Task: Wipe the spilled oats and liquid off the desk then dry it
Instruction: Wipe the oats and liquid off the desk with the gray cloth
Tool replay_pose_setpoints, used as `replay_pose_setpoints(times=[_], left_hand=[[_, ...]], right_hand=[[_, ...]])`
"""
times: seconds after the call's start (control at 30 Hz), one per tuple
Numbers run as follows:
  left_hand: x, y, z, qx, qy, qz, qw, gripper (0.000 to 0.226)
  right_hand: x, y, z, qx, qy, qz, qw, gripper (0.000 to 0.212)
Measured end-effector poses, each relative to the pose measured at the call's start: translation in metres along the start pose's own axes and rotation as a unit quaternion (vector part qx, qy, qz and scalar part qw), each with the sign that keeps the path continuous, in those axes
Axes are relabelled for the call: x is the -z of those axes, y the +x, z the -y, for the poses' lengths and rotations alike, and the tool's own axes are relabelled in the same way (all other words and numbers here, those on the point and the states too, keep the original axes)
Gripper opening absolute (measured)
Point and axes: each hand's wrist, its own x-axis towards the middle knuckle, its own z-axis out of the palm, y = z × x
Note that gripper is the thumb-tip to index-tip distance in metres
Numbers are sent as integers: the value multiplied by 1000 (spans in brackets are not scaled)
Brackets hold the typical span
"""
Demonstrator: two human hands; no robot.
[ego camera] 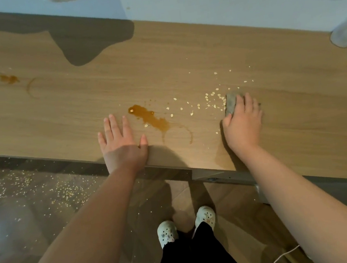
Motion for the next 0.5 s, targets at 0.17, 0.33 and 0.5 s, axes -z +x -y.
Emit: replay_pose_setpoints(times=[0.17, 0.33, 0.5], left_hand=[[0, 0, 0, -2, 2, -2, 1000, 74], [0, 0, 0, 2, -4, 2, 1000, 74], [0, 0, 0, -2, -11, 2, 1000, 74]], right_hand=[[7, 9, -32, -115, 12, -33, 993, 57], [1, -1, 4, -8, 6, 3, 1000, 59], [15, -4, -51, 29, 0, 15, 999, 56]])
